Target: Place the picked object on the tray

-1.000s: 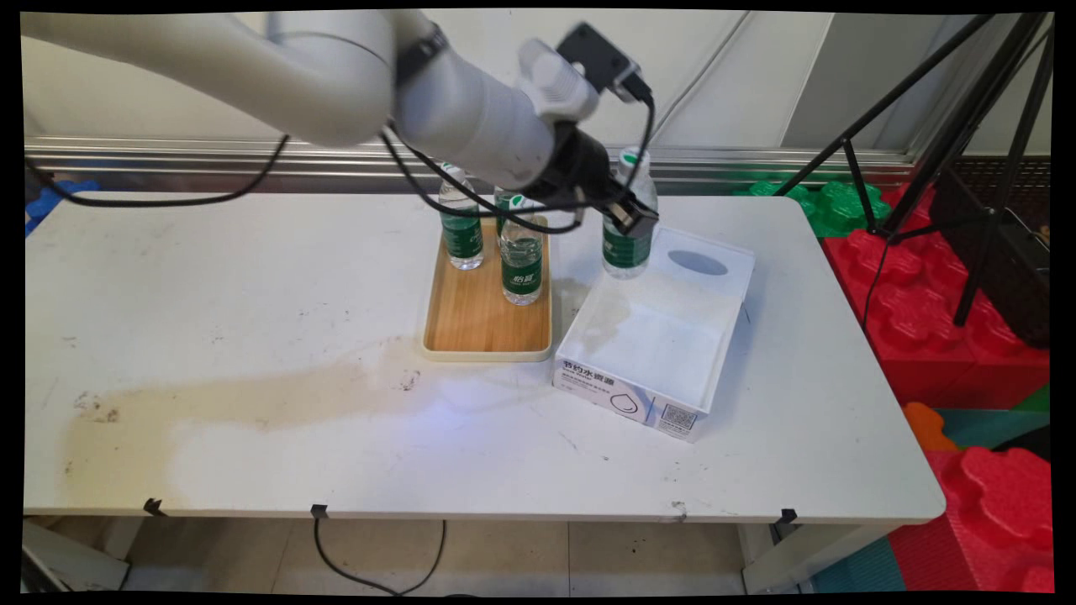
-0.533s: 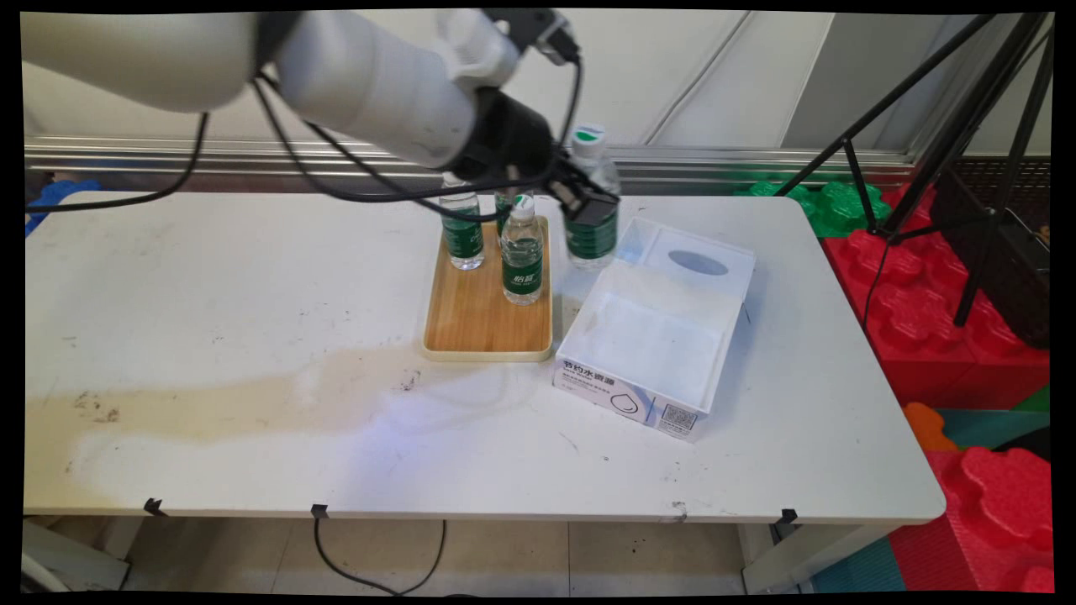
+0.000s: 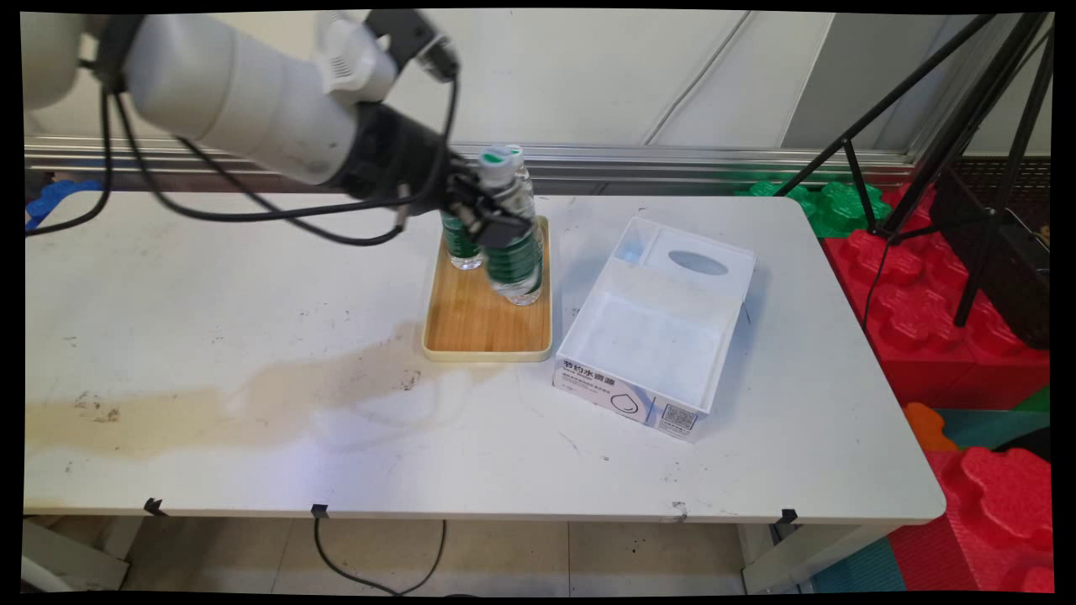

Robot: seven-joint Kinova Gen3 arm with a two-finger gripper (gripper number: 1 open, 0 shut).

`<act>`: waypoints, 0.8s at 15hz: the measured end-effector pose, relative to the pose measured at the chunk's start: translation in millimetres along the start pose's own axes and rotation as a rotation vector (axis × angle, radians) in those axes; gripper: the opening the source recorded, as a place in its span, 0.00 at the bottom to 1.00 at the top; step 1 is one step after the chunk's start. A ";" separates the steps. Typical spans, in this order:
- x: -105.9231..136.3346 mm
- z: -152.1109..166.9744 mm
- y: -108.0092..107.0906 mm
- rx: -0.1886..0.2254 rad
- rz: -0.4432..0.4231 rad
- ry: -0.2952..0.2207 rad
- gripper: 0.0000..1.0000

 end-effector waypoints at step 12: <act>-43.3 3.9 -42.5 0.040 -0.035 -0.097 0.00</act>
